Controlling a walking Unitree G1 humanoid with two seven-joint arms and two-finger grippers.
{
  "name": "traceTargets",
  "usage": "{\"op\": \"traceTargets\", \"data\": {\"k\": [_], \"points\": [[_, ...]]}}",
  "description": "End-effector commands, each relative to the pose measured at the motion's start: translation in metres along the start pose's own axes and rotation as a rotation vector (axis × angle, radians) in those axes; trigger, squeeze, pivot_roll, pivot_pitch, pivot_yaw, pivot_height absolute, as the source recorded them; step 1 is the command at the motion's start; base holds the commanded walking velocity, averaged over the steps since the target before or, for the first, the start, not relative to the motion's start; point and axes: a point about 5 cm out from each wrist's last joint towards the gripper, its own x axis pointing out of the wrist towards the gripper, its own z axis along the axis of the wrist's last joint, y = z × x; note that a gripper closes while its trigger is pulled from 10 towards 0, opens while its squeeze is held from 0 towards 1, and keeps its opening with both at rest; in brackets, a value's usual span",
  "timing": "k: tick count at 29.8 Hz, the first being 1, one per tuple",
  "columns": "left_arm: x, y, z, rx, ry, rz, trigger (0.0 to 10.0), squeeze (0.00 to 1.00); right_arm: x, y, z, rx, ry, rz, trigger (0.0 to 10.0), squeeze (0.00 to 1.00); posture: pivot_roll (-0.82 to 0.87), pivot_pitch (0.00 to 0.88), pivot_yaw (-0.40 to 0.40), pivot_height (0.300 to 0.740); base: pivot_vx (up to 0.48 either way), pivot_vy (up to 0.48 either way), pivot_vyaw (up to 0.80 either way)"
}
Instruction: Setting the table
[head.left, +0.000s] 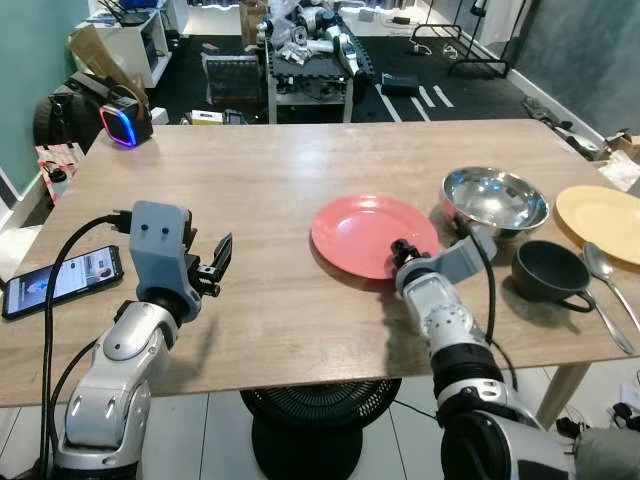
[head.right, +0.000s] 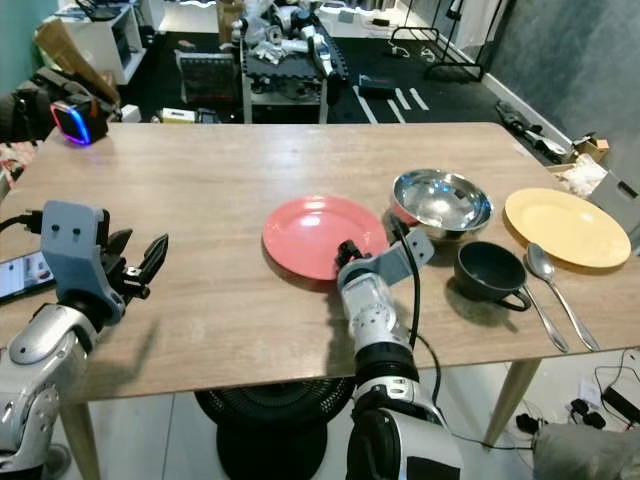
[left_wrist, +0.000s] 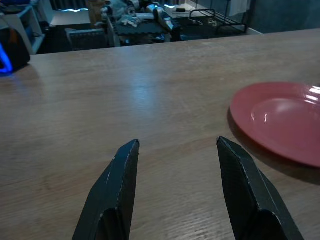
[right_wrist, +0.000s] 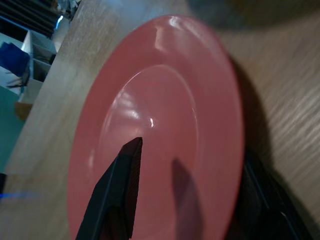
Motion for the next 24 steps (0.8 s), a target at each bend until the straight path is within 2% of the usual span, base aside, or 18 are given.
{"op": "traceTargets", "data": {"k": [1,6,7,11,13,17,18,20,22,24], "points": [[-0.001,0.000,-0.003,0.000,0.010,0.005,10.0,0.00,-0.003,-0.007,0.013,-0.088,-0.023,-0.030,10.0,0.00,0.07,0.053,0.037,0.740,0.000,0.000,0.00],[-0.001,0.000,-0.003,-0.002,0.011,0.005,10.0,0.00,-0.006,-0.015,0.022,-0.141,-0.038,-0.045,10.0,0.00,0.07,0.056,0.038,0.740,0.000,0.000,0.00],[-0.001,0.000,-0.003,-0.002,0.012,0.004,10.0,0.00,-0.009,-0.022,0.026,-0.168,-0.049,-0.059,10.0,0.00,0.07,0.057,0.040,0.740,0.000,0.000,0.00],[0.001,0.001,-0.004,0.009,0.023,-0.004,10.0,0.00,-0.014,-0.031,0.034,-0.208,-0.081,-0.084,10.0,0.00,0.06,0.058,0.042,0.740,0.000,0.000,0.00],[0.002,-0.001,-0.006,0.015,0.059,-0.065,10.0,0.00,-0.020,-0.037,0.043,-0.204,-0.128,-0.096,10.0,0.00,0.06,0.057,0.050,0.740,0.000,0.000,0.00],[0.000,-0.004,-0.008,0.021,0.085,-0.119,10.0,0.00,-0.023,-0.038,0.051,-0.189,-0.165,-0.090,10.0,0.00,0.06,0.057,0.055,0.740,0.000,0.000,0.00],[-0.004,-0.007,-0.010,0.045,0.110,-0.193,10.0,0.00,-0.031,-0.035,0.065,-0.210,-0.235,-0.071,10.0,0.00,0.06,0.058,0.058,0.740,0.000,0.000,0.00],[-0.013,-0.010,-0.011,0.073,0.143,-0.305,10.0,0.00,-0.042,-0.027,0.080,-0.174,-0.291,0.002,10.0,0.00,0.05,0.058,0.066,0.740,0.000,0.000,0.00],[-0.017,-0.011,-0.010,0.089,0.157,-0.356,10.0,0.00,-0.048,-0.021,0.085,-0.172,-0.309,0.047,10.0,0.00,0.05,0.057,0.068,0.740,0.000,0.000,0.00],[-0.017,-0.011,-0.010,0.089,0.157,-0.356,10.0,0.00,-0.048,-0.021,0.085,-0.172,-0.309,0.047,10.0,0.00,0.05,0.057,0.068,0.740,0.000,0.000,0.00]]}}
